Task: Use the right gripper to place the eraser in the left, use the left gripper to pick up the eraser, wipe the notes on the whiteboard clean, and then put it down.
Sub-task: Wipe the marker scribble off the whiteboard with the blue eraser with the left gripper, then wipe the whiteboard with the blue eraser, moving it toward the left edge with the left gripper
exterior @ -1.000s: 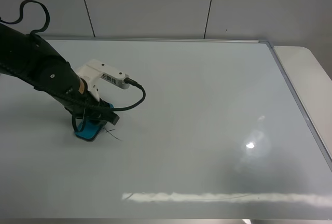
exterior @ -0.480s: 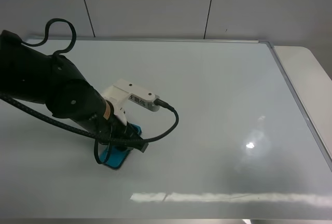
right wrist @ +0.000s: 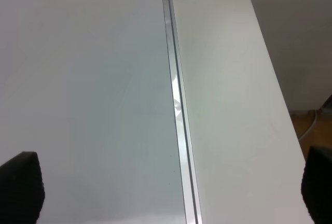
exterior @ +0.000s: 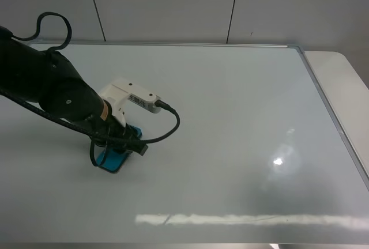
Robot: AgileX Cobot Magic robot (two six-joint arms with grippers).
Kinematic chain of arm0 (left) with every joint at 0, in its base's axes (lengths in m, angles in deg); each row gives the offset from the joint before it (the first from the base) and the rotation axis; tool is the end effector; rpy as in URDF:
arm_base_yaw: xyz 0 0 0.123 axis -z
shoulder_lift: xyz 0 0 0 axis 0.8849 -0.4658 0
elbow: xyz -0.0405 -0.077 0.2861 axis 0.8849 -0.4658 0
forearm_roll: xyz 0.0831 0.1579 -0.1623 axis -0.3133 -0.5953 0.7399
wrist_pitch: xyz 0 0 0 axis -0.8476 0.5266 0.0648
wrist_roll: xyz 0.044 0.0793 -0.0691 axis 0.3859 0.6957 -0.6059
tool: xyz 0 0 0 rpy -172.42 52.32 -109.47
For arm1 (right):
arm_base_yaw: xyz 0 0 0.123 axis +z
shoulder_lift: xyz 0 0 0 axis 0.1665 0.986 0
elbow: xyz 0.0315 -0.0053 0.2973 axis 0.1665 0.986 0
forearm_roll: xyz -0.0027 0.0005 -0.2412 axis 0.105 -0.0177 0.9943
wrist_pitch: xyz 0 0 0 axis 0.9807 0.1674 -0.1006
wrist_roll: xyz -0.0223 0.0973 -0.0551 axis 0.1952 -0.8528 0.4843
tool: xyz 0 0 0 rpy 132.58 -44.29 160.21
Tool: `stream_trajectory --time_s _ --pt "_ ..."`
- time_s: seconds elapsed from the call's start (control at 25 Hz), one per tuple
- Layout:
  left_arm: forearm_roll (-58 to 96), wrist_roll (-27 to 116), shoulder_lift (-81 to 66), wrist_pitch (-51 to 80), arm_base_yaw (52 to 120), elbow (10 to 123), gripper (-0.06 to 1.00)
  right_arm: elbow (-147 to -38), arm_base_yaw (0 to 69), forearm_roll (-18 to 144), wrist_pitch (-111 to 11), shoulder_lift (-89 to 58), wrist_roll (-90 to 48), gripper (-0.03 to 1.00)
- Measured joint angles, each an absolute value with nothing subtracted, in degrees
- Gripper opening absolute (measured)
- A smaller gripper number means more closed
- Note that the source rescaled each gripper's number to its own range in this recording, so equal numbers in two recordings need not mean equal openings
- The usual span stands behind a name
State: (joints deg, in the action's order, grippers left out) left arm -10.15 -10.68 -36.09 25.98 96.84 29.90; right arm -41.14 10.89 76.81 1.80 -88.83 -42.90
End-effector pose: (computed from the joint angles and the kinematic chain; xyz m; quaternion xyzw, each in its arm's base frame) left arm 0.2508 -0.1631 0.1188 0.2359 0.9537 -0.0303 0.1842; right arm -0.0083 -0.0105 0.2628 -0.0132 0.8505 -0.0496 0.5235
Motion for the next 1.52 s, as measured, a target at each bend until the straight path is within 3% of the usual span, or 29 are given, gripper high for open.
stream_trajectory --time_s 0.4,0.56,1.52 --pt "-18.9 -10.0 -27.1 30.1 74.7 29.8 0.03 -41.1 10.9 76.8 1.8 -88.8 -42.9 1.0" --pt "-19.1 -6.6 -24.9 32.2 69.0 29.8 0.03 -41.1 10.9 76.8 1.8 -88.8 -42.9 1.0" --pt "-10.2 -1.2 -24.8 31.2 67.6 23.0 0.04 -41.1 10.9 76.8 1.8 -88.8 -42.9 1.0"
